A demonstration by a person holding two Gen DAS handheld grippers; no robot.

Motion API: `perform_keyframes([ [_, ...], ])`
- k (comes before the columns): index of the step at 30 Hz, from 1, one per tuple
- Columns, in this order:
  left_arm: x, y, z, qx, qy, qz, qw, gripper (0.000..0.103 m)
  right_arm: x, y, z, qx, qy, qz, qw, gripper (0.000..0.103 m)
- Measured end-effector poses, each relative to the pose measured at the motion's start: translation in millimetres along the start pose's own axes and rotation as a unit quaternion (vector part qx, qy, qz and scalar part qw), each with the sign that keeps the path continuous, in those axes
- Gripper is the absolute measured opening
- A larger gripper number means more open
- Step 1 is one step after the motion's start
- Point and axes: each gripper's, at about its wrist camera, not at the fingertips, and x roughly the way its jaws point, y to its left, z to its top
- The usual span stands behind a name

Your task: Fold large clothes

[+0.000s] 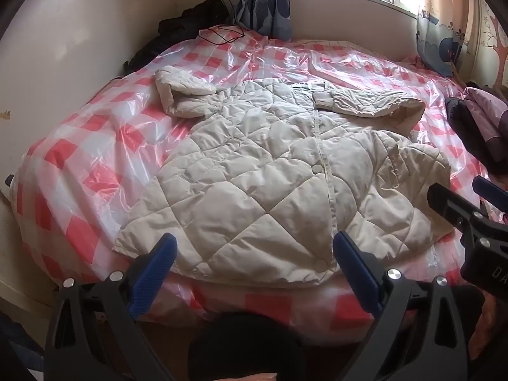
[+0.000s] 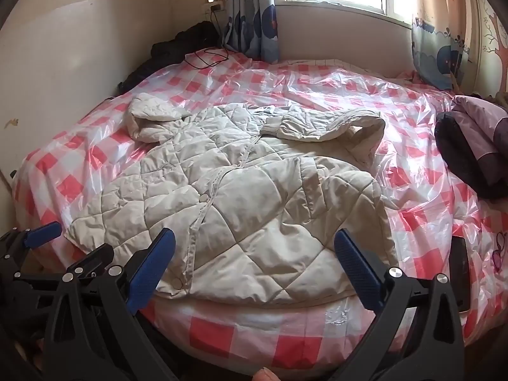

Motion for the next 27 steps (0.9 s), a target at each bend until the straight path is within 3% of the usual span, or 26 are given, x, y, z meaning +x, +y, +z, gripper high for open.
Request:
perform_keyframes([
  [27, 12, 4, -8, -0.004, 0.008, -0.002, 1.0000, 0.095, 6, 3, -3, 0.003, 0.005, 0.004, 1.000, 0.097],
])
